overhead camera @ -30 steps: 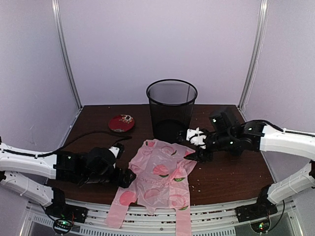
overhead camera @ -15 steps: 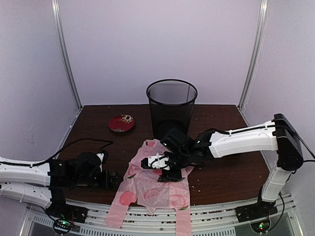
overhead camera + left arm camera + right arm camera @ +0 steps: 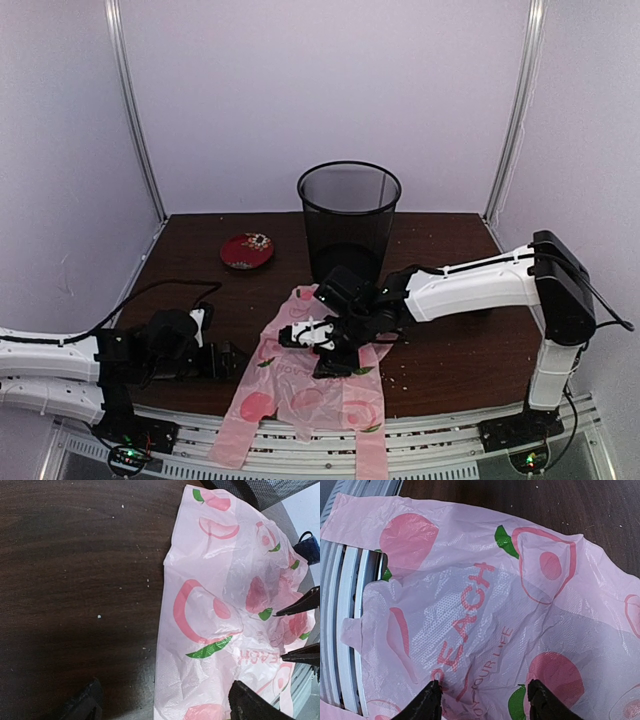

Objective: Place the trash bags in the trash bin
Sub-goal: Pick up the trash bag from the corner of the board.

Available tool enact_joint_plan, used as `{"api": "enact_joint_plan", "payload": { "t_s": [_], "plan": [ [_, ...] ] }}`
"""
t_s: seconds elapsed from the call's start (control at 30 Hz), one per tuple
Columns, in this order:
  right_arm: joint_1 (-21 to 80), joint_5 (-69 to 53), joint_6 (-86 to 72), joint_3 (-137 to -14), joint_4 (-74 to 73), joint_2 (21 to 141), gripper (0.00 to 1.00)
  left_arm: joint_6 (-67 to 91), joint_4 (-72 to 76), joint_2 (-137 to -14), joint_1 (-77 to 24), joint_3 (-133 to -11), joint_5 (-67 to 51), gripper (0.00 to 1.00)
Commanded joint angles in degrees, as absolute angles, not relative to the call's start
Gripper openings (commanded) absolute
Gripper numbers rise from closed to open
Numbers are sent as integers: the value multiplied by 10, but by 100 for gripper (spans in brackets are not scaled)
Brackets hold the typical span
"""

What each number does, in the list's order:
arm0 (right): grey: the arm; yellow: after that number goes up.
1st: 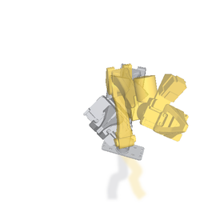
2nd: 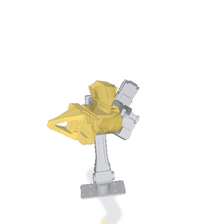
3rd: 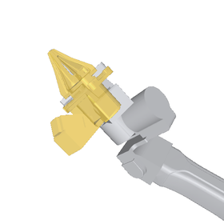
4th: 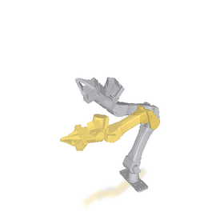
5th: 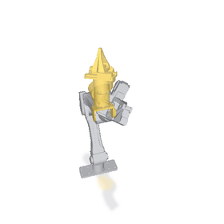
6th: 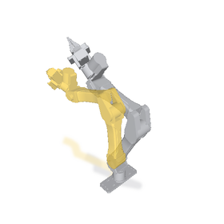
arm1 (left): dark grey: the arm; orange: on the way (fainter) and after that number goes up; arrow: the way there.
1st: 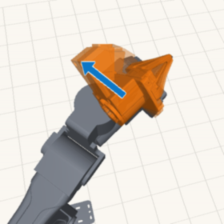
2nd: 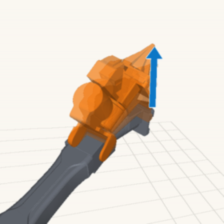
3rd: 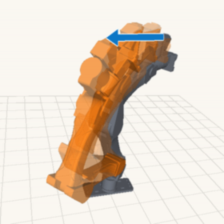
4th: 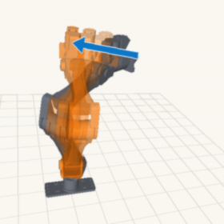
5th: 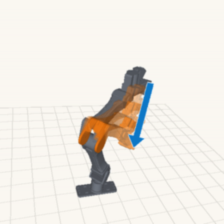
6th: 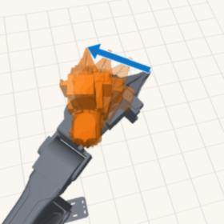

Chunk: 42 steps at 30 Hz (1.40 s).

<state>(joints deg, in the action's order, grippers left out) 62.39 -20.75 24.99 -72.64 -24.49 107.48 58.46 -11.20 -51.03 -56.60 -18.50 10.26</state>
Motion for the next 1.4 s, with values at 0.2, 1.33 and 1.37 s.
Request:
{"api": "enact_joint_plan", "payload": {
  "t_s": [0.2, 1.33, 1.37],
  "plan": [
    [630, -237, 224, -743, -293, 1054, 77, 549, -62, -566, -553, -212, 107, 91],
    [408, -483, 46, -611, -206, 800, 0, 166, -167, -603, -594, -536, -265, 27],
    [403, -478, 52, -606, -214, 792, 0, 169, -139, -613, -606, -524, -270, 35]
  ]
}}
